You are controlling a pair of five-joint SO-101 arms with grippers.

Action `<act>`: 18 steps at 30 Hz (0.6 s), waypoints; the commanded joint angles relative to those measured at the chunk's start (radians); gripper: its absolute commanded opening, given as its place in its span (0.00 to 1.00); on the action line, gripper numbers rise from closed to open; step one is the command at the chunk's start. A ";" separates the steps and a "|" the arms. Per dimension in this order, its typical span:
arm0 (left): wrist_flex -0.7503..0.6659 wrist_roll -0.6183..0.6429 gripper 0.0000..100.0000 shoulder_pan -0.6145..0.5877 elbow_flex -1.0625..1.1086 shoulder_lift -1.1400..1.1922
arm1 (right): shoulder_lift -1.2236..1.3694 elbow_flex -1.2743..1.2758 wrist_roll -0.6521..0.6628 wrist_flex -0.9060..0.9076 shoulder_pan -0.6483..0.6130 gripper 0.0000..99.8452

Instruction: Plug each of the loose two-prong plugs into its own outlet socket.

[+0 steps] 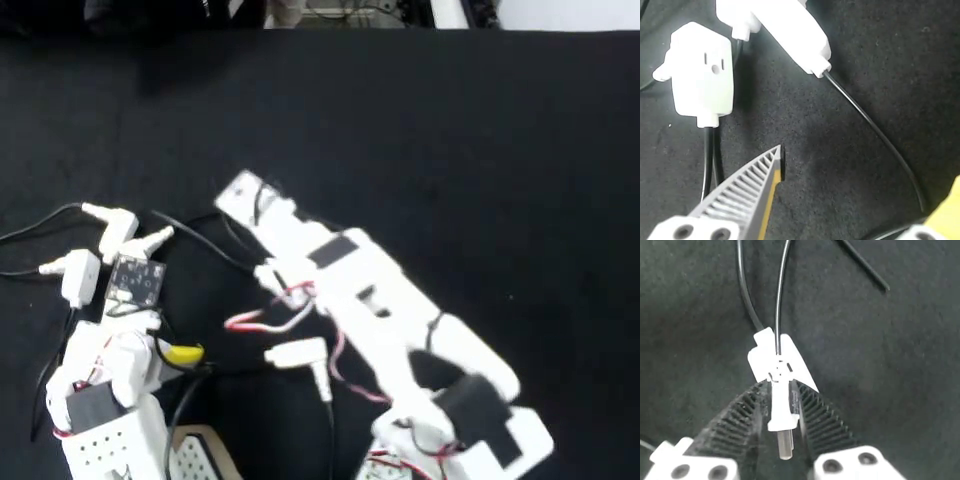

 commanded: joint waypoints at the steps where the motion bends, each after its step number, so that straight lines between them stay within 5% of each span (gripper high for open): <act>1: 0.008 -0.008 0.49 -0.008 -0.002 -0.002 | 0.068 -0.061 0.031 -0.014 -0.015 0.01; 18: 0.009 -0.008 0.49 -0.008 -0.002 -0.002 | 0.128 -0.193 0.150 0.232 -0.015 0.02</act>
